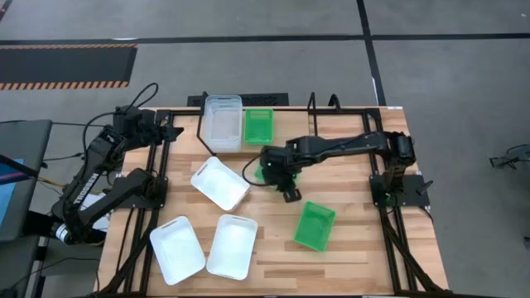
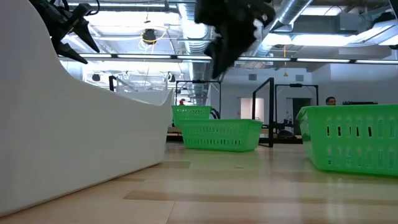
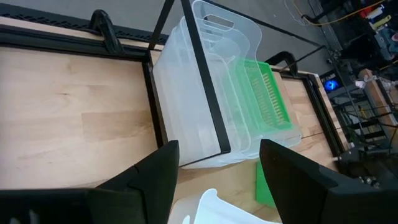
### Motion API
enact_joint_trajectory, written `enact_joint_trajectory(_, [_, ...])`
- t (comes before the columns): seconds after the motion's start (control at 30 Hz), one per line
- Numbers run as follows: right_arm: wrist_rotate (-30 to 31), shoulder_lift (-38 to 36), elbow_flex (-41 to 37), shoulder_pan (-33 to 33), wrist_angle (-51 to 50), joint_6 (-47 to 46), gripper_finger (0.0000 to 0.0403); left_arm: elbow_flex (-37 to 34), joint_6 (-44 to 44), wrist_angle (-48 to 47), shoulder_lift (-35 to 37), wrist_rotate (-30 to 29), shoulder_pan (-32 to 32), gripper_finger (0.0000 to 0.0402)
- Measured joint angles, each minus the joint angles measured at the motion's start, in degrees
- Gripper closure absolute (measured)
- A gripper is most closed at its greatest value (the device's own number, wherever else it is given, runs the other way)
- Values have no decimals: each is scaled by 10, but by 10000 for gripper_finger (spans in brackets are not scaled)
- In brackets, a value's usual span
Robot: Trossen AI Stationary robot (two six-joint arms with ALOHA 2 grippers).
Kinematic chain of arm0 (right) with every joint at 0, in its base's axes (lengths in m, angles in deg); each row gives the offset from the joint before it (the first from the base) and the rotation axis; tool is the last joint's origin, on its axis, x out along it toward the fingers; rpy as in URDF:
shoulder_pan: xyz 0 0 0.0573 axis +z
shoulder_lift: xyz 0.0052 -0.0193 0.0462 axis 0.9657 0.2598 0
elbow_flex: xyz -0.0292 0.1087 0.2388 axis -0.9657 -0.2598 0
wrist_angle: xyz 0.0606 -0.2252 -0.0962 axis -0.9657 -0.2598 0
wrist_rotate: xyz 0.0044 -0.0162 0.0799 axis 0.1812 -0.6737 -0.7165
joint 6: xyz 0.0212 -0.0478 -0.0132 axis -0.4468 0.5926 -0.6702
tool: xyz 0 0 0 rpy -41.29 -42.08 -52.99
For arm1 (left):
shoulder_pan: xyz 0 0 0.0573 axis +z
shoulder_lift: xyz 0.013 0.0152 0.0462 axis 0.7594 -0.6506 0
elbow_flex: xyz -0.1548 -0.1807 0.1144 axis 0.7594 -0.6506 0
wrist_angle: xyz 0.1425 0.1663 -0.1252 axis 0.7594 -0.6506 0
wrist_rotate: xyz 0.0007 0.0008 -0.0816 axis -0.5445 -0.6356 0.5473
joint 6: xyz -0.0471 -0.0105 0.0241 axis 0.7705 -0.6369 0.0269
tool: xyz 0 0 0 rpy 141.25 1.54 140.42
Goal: Stack baskets on shelf by color
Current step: Stack the top green bin on top of the green bin on the shelf
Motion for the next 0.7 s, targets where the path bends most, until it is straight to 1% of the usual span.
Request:
enact_joint_trajectory(0.1, [8, 0, -10, -9, -43, 33, 235, 0, 1, 0, 0, 0, 0, 189])
enact_joint_trajectory(0.2, [14, 0, -38, -10, -71, 57, 235, 0, 0, 0, 0, 3, 0, 189])
enact_joint_trajectory(0.4, [38, 0, -107, -11, -56, 101, 235, 0, 0, -6, 0, 3, 0, 189])
enact_joint_trajectory(0.53, [93, 1, -157, -10, -9, 105, 235, 0, 1, -6, 0, 1, 0, 189])
enact_joint_trajectory(0.6, [112, 2, -169, -11, 2, 106, 235, 0, 4, -6, 0, -1, 0, 189])
enact_joint_trajectory(0.7, [122, 1, -173, -9, 2, 102, 235, 0, 7, -6, 0, -2, 0, 189])
